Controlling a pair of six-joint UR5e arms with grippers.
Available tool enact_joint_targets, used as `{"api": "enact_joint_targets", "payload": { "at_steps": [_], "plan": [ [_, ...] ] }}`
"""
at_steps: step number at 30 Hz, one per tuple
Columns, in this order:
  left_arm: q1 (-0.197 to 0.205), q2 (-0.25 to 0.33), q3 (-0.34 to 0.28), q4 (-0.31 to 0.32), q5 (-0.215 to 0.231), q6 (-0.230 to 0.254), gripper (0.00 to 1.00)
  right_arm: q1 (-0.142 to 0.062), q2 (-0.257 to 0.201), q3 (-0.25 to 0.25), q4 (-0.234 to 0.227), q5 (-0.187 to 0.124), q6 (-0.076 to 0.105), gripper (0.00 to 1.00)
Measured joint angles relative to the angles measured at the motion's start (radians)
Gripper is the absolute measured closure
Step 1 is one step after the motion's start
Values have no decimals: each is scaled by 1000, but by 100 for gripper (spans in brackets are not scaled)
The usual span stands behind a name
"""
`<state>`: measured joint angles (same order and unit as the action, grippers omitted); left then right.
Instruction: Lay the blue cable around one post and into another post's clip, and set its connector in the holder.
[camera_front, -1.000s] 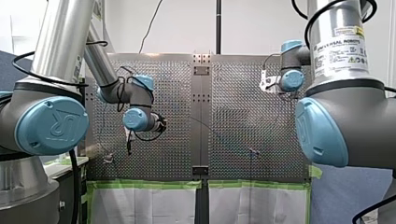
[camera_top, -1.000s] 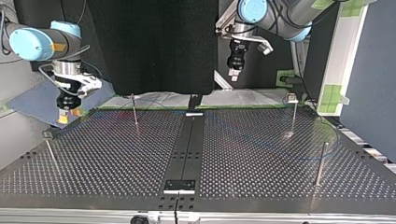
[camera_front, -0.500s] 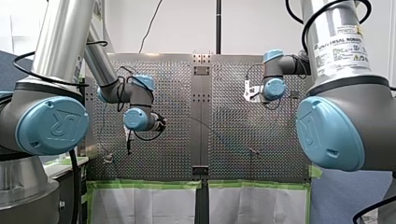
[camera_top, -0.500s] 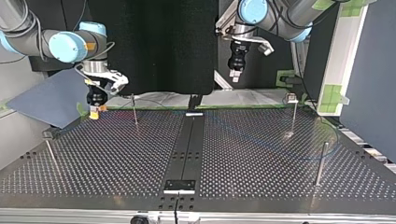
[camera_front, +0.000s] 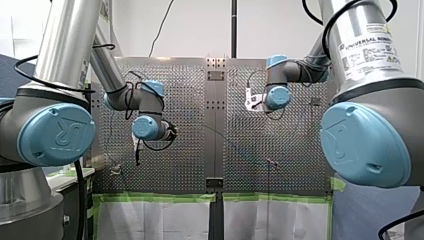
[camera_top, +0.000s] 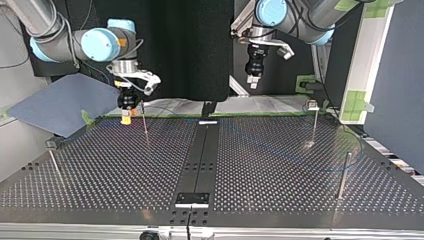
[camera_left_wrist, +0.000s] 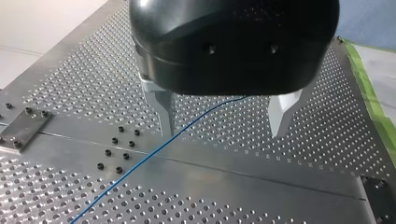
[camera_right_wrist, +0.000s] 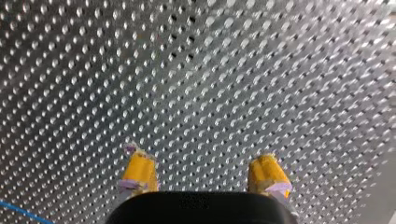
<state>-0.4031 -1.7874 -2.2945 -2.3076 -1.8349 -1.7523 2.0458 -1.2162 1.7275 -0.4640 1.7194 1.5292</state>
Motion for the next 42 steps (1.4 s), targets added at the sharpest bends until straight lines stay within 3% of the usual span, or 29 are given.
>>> {"api": "enact_joint_targets", "payload": {
  "at_steps": [13,23,29,37,42],
  "plan": [
    [7,0,0,-11,-14,0,0,119,39,3,-5,18,1,1],
    [16,0,0,-41,-76,5,0,214,50,3,-4,32,4,1],
    [21,0,0,-43,-83,6,0,263,52,15,-9,43,4,1],
    [25,0,0,-50,-85,8,0,317,69,53,-43,55,3,1],
    [29,0,0,-49,-85,9,0,313,92,58,-35,55,4,1]
  ]
}}
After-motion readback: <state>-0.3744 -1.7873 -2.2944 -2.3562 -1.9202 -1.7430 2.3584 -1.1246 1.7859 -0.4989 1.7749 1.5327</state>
